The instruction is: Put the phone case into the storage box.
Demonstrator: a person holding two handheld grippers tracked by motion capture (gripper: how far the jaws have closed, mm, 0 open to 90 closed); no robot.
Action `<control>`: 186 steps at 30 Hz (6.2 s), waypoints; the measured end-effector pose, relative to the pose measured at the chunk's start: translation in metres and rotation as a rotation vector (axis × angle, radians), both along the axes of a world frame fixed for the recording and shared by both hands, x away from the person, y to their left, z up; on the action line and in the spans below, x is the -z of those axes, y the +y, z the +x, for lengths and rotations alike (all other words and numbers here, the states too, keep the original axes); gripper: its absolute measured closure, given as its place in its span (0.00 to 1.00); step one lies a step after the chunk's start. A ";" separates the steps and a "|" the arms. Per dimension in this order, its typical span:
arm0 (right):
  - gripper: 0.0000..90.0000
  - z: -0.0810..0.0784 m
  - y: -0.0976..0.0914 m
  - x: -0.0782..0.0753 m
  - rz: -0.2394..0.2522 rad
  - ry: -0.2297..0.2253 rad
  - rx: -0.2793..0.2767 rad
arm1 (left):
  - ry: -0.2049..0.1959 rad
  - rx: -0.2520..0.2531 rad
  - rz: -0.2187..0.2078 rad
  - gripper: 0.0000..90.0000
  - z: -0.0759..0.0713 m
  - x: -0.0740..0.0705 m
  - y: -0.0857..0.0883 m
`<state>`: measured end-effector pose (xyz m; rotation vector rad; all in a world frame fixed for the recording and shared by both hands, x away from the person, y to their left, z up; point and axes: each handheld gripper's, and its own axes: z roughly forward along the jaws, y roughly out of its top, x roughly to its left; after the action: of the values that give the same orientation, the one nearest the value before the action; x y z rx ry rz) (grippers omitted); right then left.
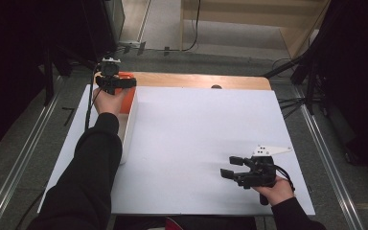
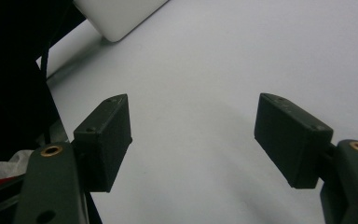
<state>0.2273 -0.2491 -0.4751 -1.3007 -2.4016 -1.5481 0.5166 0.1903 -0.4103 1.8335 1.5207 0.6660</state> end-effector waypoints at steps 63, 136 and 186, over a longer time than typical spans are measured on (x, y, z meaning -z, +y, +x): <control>0.29 0.005 0.006 0.002 -0.028 -0.004 -0.019 | 0.160 0.236 -0.228 0.05 -0.067 -0.052 0.044; 0.29 0.004 0.009 0.002 -0.031 -0.010 -0.039 | 0.162 0.623 -0.284 0.07 -0.164 -0.022 0.005; 0.29 0.004 0.012 0.003 -0.033 -0.008 -0.056 | 0.112 0.823 -0.169 0.07 -0.223 0.016 -0.008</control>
<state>0.2316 -0.2373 -0.4781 -1.2234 -2.4555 -1.5090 0.2932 0.1824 -0.4266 2.1429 0.7209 0.0381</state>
